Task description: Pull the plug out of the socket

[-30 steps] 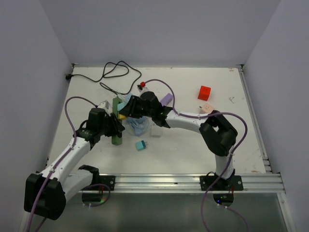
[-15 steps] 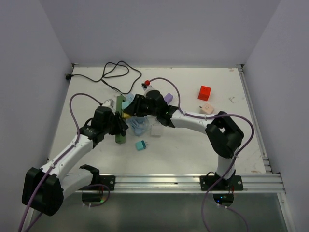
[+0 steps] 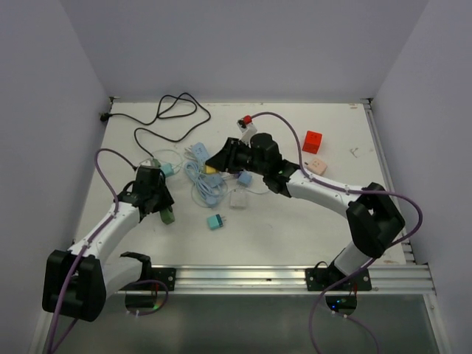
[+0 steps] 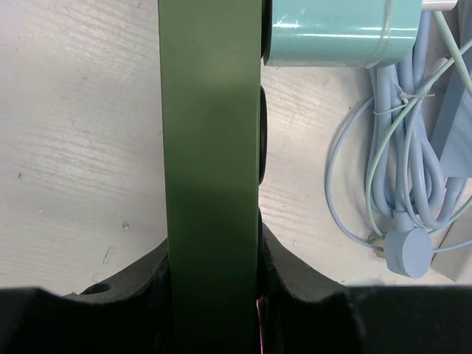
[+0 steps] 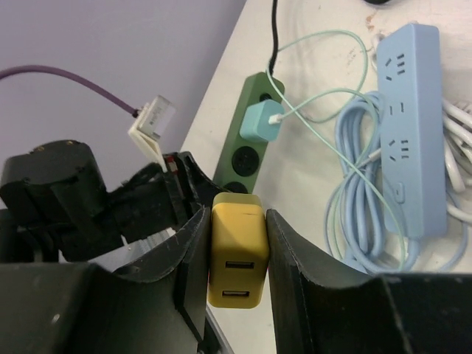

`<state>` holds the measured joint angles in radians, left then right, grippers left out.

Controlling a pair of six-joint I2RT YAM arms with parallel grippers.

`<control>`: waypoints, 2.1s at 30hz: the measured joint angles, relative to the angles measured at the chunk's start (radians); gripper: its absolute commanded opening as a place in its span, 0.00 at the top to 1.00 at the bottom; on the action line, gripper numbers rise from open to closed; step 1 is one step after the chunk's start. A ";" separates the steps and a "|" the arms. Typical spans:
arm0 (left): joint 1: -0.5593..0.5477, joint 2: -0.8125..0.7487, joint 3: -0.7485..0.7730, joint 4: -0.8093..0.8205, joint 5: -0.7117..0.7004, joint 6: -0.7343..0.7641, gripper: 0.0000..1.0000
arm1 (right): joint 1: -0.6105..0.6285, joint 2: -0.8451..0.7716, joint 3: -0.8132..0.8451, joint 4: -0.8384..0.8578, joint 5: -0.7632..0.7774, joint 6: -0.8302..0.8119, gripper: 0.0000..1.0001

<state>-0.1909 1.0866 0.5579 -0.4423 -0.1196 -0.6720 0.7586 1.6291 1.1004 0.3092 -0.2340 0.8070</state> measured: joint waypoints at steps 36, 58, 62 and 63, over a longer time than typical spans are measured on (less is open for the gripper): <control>0.000 -0.192 0.026 0.002 0.171 0.125 1.00 | -0.059 0.090 -0.053 -0.147 -0.018 -0.071 0.26; 0.000 -0.248 0.026 -0.016 0.260 0.142 1.00 | 0.086 0.378 0.311 0.057 -0.108 0.180 0.27; 0.000 -0.252 0.026 -0.017 0.274 0.142 1.00 | 0.087 0.414 0.354 0.049 -0.086 0.200 0.36; 0.000 -0.253 0.026 -0.017 0.274 0.142 1.00 | 0.087 0.420 0.364 0.045 -0.078 0.204 0.42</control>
<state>-0.1909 0.8341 0.5835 -0.4591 0.1543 -0.5301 0.8459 2.0495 1.4647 0.3546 -0.3122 1.0111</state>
